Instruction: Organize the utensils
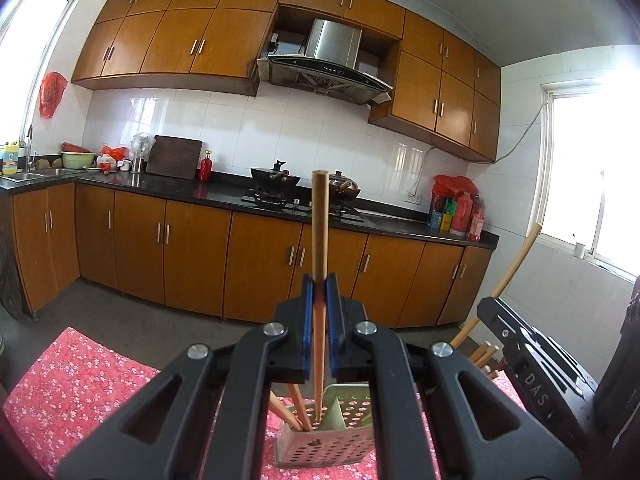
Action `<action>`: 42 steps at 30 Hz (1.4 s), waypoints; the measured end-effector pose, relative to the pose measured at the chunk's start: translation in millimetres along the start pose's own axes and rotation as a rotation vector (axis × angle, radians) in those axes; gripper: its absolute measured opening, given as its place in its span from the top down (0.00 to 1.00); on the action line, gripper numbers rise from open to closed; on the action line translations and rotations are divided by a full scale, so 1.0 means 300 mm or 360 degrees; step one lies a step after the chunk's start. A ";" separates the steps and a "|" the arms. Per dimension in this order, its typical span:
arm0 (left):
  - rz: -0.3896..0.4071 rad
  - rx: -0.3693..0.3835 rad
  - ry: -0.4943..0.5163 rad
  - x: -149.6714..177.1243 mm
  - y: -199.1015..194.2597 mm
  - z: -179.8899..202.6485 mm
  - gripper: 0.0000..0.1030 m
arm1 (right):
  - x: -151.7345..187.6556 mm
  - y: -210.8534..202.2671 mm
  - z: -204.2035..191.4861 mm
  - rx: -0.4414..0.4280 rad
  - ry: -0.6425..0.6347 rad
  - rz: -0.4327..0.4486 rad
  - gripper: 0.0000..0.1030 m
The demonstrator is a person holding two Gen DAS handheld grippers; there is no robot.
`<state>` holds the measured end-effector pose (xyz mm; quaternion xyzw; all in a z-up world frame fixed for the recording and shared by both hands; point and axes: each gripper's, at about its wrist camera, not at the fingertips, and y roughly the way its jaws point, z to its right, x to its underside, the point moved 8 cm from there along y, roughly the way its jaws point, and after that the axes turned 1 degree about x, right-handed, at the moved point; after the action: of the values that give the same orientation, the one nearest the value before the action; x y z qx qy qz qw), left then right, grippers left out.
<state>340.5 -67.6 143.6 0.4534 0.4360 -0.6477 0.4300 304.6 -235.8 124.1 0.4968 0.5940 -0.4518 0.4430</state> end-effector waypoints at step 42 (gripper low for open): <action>-0.0197 -0.0356 0.0232 0.526 -0.676 -0.211 0.04 | 0.415 -0.566 0.020 0.0220 -0.0229 -0.0276 0.02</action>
<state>126.3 17.9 14.0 0.4209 0.5626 -0.5856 0.4043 122.7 -234.8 17.9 0.4392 0.5689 -0.5627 0.4085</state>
